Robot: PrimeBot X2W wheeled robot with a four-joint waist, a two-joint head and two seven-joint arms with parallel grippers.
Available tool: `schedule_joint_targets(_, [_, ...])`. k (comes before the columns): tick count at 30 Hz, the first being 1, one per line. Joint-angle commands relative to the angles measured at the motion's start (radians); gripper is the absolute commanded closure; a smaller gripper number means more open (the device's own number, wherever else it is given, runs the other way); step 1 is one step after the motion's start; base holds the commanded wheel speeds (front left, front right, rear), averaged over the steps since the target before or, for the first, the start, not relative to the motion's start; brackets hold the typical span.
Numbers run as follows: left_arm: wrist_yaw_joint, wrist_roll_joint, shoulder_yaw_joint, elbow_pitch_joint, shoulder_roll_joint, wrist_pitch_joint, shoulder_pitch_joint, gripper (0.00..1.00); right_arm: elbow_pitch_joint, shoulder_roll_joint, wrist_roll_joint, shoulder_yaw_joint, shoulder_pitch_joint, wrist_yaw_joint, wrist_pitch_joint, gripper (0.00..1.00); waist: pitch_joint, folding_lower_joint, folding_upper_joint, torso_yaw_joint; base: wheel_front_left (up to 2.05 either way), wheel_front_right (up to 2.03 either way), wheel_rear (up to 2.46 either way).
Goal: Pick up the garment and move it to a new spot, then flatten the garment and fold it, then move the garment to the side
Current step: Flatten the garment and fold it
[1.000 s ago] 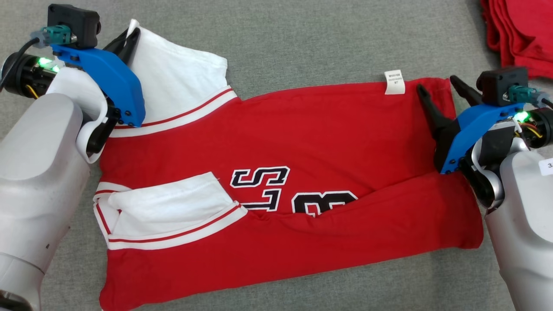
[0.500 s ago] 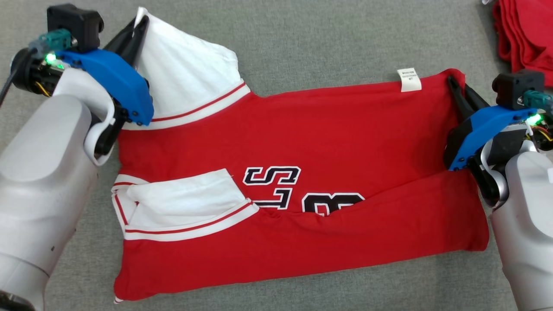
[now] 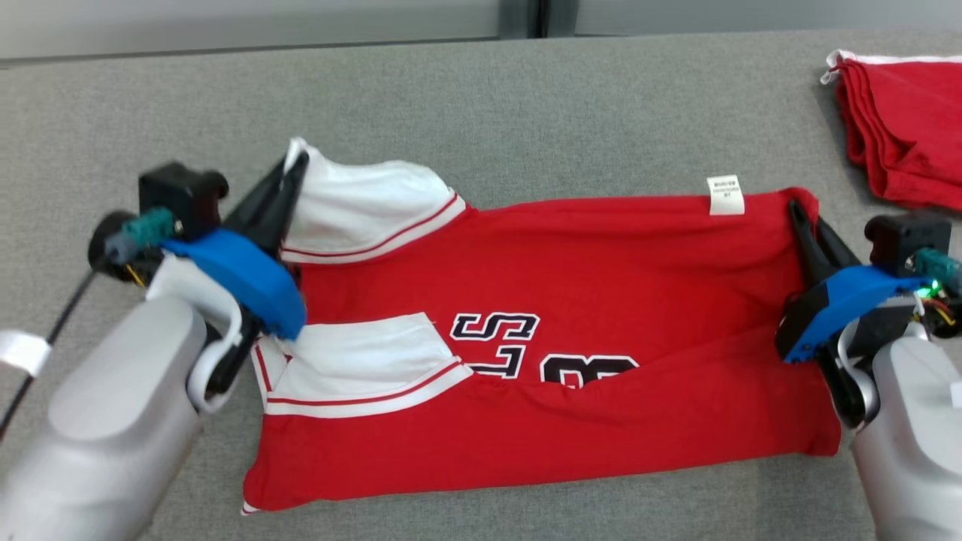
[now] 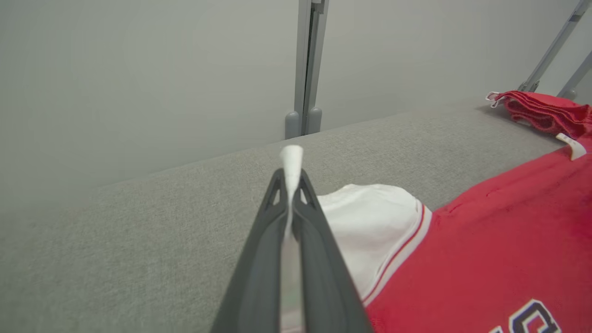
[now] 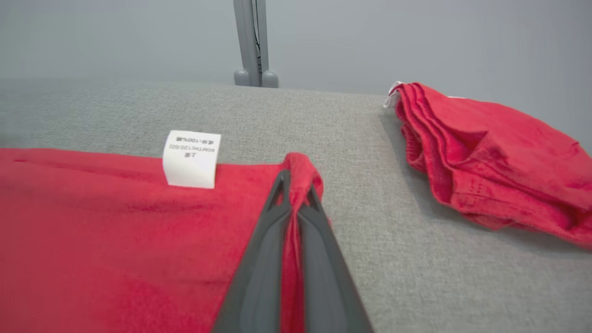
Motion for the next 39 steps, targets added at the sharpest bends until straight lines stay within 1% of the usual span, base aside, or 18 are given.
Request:
schedule_joint_targets(1, [0.018,-0.007,-0.003,-0.036,0.013,-0.007,0.044,1.00,0.005,-0.002,0.010,0.002,0.027,0.000,-0.015,1.00,-0.013,0.0001,0.0000,0.001,0.00,0.00,0.00])
schedule_joint_targets(8, [0.096,-0.033,-0.005,-0.208,0.061,-0.017,0.214,1.00,0.026,-0.004,0.030,0.008,0.085,0.000,-0.058,1.00,-0.050,0.0001,0.0000,0.012,0.00,0.00,0.00])
schedule_joint_targets(12, [0.148,-0.047,-0.007,-0.292,0.076,-0.027,0.306,1.00,0.045,-0.011,0.051,0.008,0.108,0.000,-0.083,1.00,-0.069,0.0001,0.0000,0.018,0.00,0.00,0.00])
schedule_joint_targets(15, [0.176,-0.054,-0.015,-0.340,0.085,-0.033,0.363,1.00,0.057,-0.014,0.070,0.008,0.133,0.000,-0.104,1.00,-0.084,0.0001,0.0000,0.024,0.00,0.00,0.00])
schedule_joint_targets(21, [0.211,-0.071,-0.028,-0.395,0.092,-0.037,0.450,1.00,0.059,-0.020,0.111,0.007,0.193,0.000,-0.136,1.00,-0.109,0.0001,0.0000,0.039,0.00,0.00,0.00])
schedule_joint_targets(27, [0.228,-0.091,-0.028,-0.404,0.091,-0.051,0.512,1.00,0.047,-0.013,0.142,0.006,0.253,0.000,-0.146,1.00,-0.132,0.0001,0.0000,0.040,0.00,0.00,0.00])
schedule_joint_targets(28, [0.231,-0.092,-0.026,-0.399,0.089,-0.055,0.519,0.75,0.043,-0.012,0.143,0.007,0.260,0.000,-0.148,0.52,-0.136,0.0001,0.0000,0.038,0.00,0.00,0.00])
schedule_joint_targets(29, [0.235,-0.094,-0.020,-0.394,0.085,-0.062,0.526,0.18,0.038,-0.010,0.151,0.011,0.266,0.000,-0.150,0.04,-0.141,0.0001,0.0000,0.036,0.00,0.00,0.00])
schedule_joint_targets(30, [0.241,-0.096,-0.015,-0.390,0.083,-0.070,0.532,0.00,0.034,-0.011,0.153,0.012,0.274,0.000,-0.150,0.00,-0.145,0.0001,0.0000,0.035,0.00,0.00,0.00])
schedule_joint_targets(35, [0.261,-0.078,0.019,-0.378,0.074,-0.101,0.556,0.00,-0.010,-0.023,0.167,0.006,0.308,0.000,-0.166,0.00,-0.166,0.0001,0.0000,0.028,0.00,0.00,0.00])
schedule_joint_targets(39, [0.282,-0.040,0.098,-0.390,0.047,-0.116,0.575,0.00,-0.068,-0.034,0.170,-0.009,0.327,0.000,-0.175,0.00,-0.175,0.0001,0.0000,0.027,0.00,0.00,0.00])
